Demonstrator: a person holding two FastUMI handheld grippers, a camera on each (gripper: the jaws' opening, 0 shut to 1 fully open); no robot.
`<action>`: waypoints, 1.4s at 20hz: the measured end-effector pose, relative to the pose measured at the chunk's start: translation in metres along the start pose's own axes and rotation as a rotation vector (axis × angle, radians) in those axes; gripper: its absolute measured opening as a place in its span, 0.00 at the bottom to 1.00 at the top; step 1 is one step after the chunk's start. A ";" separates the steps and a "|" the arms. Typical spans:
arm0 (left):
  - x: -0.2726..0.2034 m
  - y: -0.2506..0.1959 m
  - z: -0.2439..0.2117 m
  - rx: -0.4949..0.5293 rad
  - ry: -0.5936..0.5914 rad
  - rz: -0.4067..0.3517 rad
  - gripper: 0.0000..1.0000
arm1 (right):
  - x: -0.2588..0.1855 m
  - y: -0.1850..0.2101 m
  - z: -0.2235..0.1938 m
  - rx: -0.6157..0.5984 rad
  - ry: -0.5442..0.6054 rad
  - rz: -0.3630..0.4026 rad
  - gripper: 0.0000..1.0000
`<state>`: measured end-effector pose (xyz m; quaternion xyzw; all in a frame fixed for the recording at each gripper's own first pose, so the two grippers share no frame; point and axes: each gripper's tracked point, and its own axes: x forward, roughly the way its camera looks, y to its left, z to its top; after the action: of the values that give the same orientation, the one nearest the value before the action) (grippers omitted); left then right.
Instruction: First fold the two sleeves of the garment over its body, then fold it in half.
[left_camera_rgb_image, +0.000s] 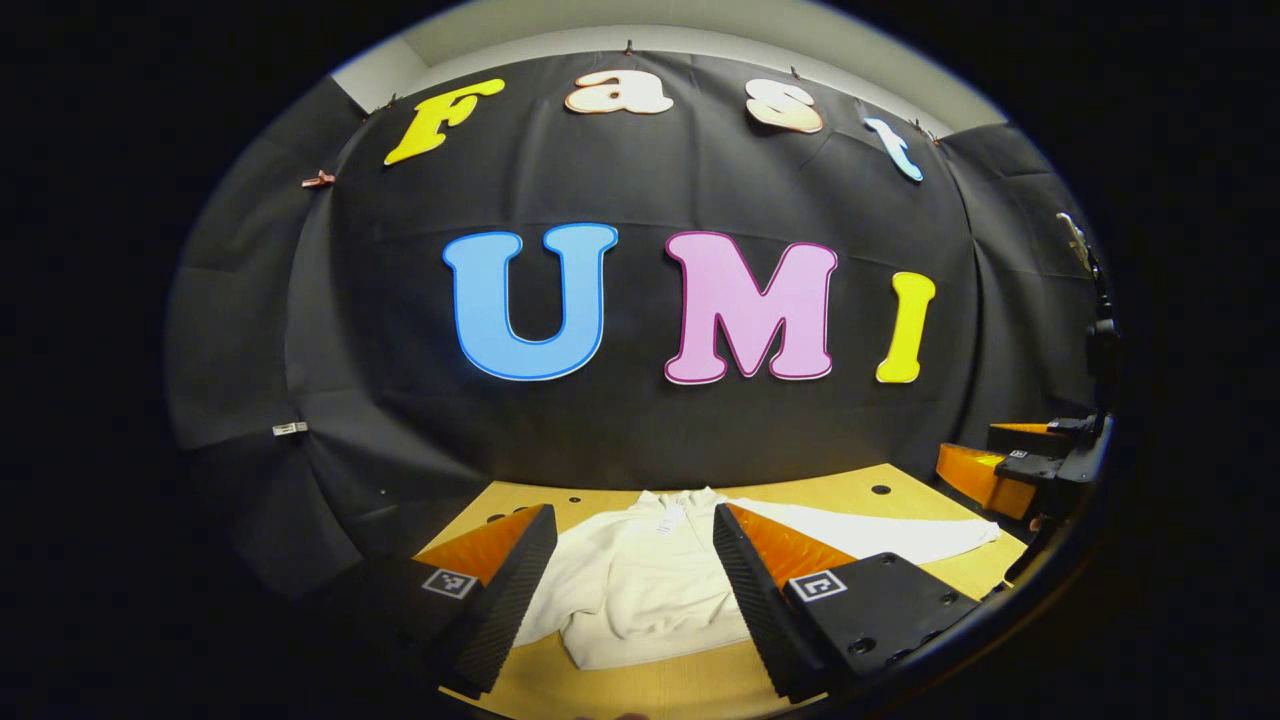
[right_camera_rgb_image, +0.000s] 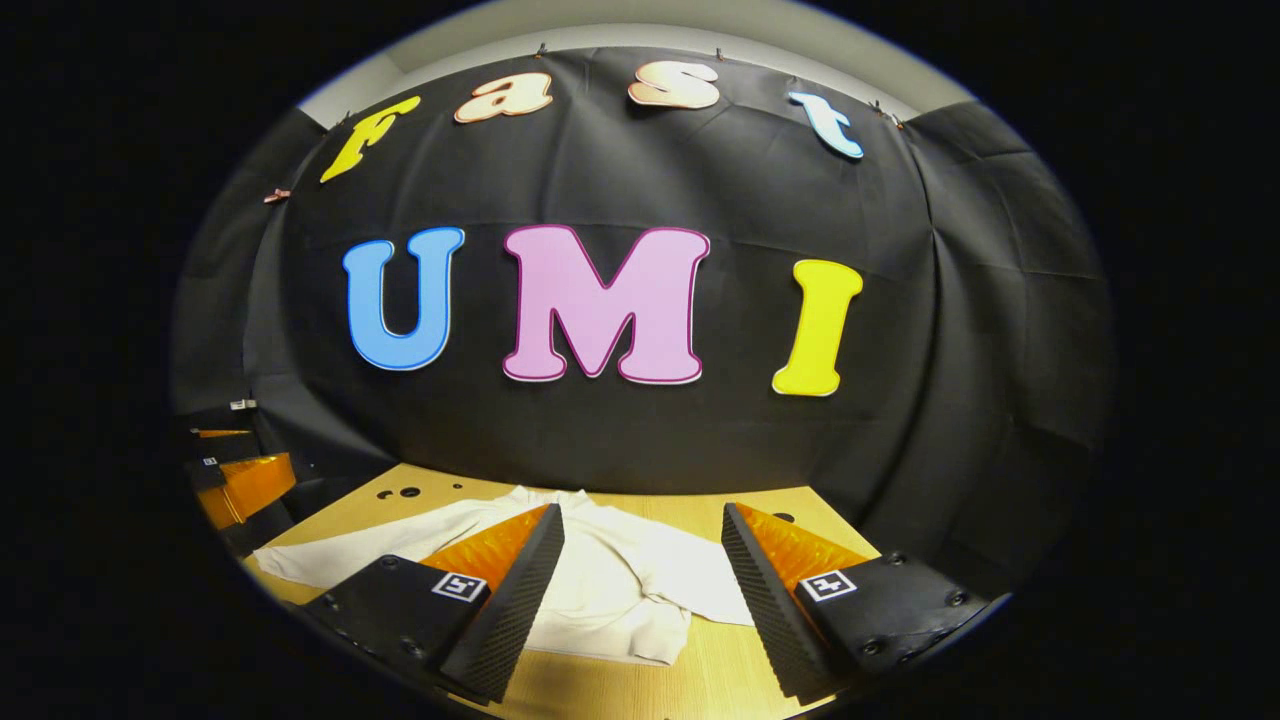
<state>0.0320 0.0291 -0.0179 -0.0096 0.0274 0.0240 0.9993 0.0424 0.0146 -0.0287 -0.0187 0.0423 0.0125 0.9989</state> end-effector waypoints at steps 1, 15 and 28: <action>0.002 0.000 -0.001 -0.003 0.007 -0.001 0.97 | 0.003 -0.003 -0.004 0.001 0.015 -0.007 0.97; 0.021 -0.016 -0.001 0.042 0.018 0.005 0.97 | 0.052 -0.134 -0.069 0.039 0.165 -0.224 0.97; 0.038 -0.041 -0.029 0.013 0.082 0.029 0.96 | 0.088 -0.272 -0.178 0.055 0.392 -0.388 0.98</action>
<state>0.0708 -0.0109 -0.0478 -0.0035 0.0687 0.0378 0.9969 0.1221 -0.2622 -0.2032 -0.0012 0.2308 -0.1841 0.9554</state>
